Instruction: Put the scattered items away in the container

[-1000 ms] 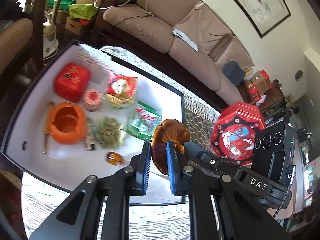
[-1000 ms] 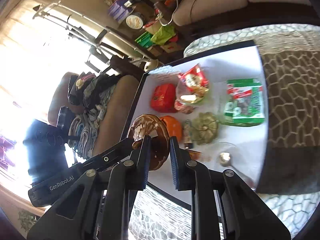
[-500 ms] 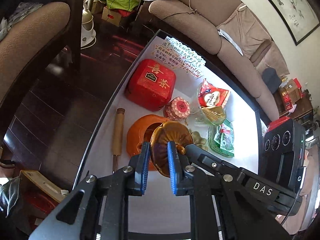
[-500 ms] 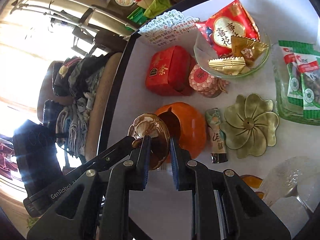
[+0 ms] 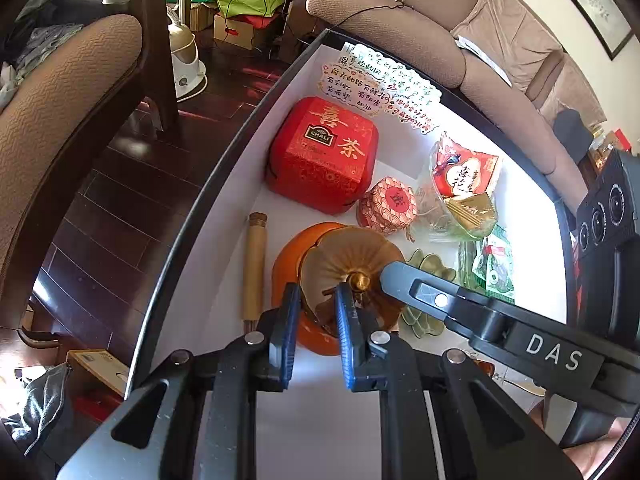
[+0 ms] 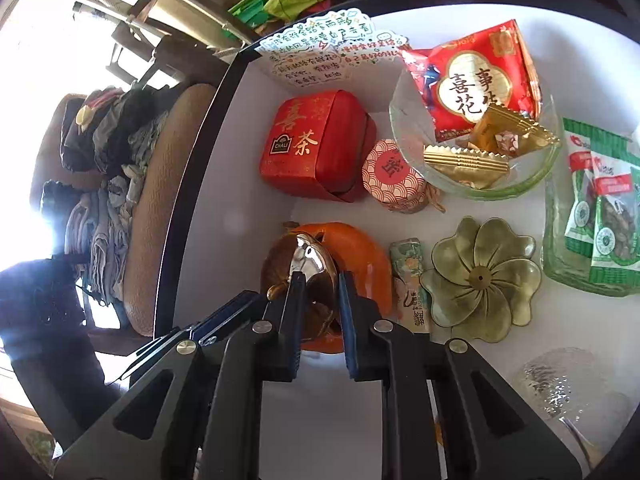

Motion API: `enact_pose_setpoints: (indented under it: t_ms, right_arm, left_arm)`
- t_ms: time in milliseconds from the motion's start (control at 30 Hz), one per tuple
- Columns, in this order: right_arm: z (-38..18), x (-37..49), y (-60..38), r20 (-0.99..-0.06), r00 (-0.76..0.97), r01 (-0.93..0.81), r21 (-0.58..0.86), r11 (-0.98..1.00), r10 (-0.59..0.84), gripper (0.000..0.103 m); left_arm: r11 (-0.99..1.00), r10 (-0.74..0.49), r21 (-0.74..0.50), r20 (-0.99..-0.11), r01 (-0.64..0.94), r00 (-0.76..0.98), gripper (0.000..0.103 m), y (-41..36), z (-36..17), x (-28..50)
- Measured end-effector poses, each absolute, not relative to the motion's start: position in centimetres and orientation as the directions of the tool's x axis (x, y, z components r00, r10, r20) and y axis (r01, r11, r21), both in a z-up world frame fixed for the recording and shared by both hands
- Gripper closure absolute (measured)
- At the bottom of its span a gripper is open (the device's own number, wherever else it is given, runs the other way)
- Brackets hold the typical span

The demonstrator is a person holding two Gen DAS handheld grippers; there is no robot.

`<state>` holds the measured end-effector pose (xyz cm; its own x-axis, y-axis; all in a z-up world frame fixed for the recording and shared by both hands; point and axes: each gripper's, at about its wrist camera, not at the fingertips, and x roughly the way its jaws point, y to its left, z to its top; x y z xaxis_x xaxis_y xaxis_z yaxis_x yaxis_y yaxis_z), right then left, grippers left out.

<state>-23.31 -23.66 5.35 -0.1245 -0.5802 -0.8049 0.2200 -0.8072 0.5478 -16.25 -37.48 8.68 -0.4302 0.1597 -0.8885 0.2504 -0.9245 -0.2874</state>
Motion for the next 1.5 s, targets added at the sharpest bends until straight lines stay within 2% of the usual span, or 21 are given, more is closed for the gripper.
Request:
enact_pose_setpoints:
  t_ms: [133, 400, 500, 567, 767, 867, 933, 1000, 1100, 1200, 1500]
  right_arm:
    - [5.7, -23.1, -23.9, -0.826, -0.124, 0.246, 0.511, -0.824, -0.549, 0.086]
    - [7.1, -22.4, -26.2, -0.899, -0.167, 0.353, 0.328, -0.876, -0.404, 0.086]
    - [8.2, -21.3, -26.1, -0.915, -0.195, 0.387, 0.26, -0.885, -0.354, 0.086]
    - [8.9, -20.3, -25.4, -0.918, -0.209, 0.409, 0.23, -0.883, -0.337, 0.08]
    - [10.3, -16.7, -23.6, -0.916, -0.302, 0.401, 0.128, -0.907, -0.263, 0.079]
    - [10.7, -15.0, -22.5, -0.908, -0.361, 0.369, 0.073, -0.926, -0.215, 0.079]
    - [10.8, -14.1, -22.0, -0.904, -0.378, 0.355, 0.058, -0.933, -0.2, 0.076]
    - [10.9, -13.3, -21.6, -0.904, -0.39, 0.353, 0.027, -0.935, -0.173, 0.074]
    - [11.3, -12.6, -21.1, -0.903, -0.402, 0.351, 0.004, -0.937, -0.154, 0.072]
    - [11.6, -11.8, -20.5, -0.903, -0.398, 0.338, 0.02, -0.941, -0.162, 0.065]
    - [12.2, -10.8, -18.8, -0.898, -0.409, 0.298, 0.037, -0.954, -0.163, 0.065]
  left_arm:
    - [-0.929, 0.152, -0.282, -0.882, 0.242, -0.445, 0.085, -37.9, 9.7, -15.3]
    - [-0.95, 0.094, -0.223, -0.873, 0.22, -0.479, 0.085, -38.4, 12.0, -13.3]
    - [-0.964, 0.066, -0.179, -0.874, 0.194, -0.482, 0.085, -38.0, 12.5, -13.0]
    - [-0.977, 0.046, -0.139, -0.879, 0.162, -0.475, 0.085, -37.2, 12.6, -12.8]
    - [-0.992, -0.017, -0.04, -0.898, 0.12, -0.439, 0.084, -35.3, 12.5, -12.3]
    - [-0.991, -0.054, -0.003, -0.903, 0.131, -0.426, 0.072, -35.1, 12.5, -11.7]
    - [-0.99, -0.054, -0.007, -0.903, 0.141, -0.427, 0.053, -35.1, 12.6, -11.1]
    - [-0.988, -0.043, -0.024, -0.903, 0.15, -0.427, 0.046, -35.2, 12.7, -10.5]
    - [-0.99, -0.051, -0.011, -0.906, 0.143, -0.421, 0.046, -34.9, 12.8, -9.9]
    - [-0.99, -0.052, -0.008, -0.908, 0.141, -0.416, 0.046, -34.6, 12.9, -9.3]
    - [-0.992, -0.091, 0.045, -0.898, 0.116, -0.43, 0.046, -33.4, 14.1, -7.7]
